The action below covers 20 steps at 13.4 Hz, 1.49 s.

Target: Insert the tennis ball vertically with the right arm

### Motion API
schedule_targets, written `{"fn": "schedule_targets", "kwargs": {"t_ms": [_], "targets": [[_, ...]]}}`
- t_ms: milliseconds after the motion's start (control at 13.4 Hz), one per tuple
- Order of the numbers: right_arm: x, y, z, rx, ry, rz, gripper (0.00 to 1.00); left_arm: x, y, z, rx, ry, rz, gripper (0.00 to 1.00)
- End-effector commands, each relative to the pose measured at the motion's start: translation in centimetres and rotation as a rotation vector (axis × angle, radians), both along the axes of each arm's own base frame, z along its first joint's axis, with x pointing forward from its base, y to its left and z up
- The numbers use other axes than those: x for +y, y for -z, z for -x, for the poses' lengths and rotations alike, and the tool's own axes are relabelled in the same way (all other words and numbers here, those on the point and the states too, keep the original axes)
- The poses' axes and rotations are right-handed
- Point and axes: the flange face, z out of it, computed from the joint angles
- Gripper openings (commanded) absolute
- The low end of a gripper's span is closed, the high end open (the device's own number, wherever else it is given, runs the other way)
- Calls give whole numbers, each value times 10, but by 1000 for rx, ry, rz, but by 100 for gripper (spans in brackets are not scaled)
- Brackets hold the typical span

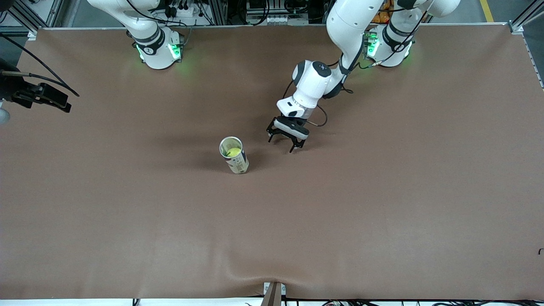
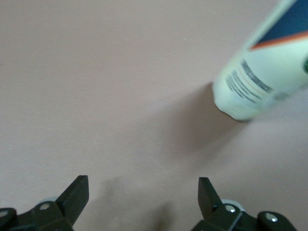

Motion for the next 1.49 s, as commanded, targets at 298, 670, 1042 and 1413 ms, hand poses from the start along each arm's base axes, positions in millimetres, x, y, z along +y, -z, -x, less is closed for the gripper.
{"fn": "schedule_targets", "kwargs": {"t_ms": [298,670,1042,1413], "targets": [[-7,0,17,-19,-18,-21,100,28,-43,-53,75,-188,120,100],[-3,-7,13,-37,-26,-23,100,61,-55,-90,95,-292,166,100],[6,-9,12,-46,-41,-41,100,98,-72,-146,135,-357,236,100],[-3,-9,11,-54,-32,-43,100,126,-69,-173,122,-408,239,100]]}}
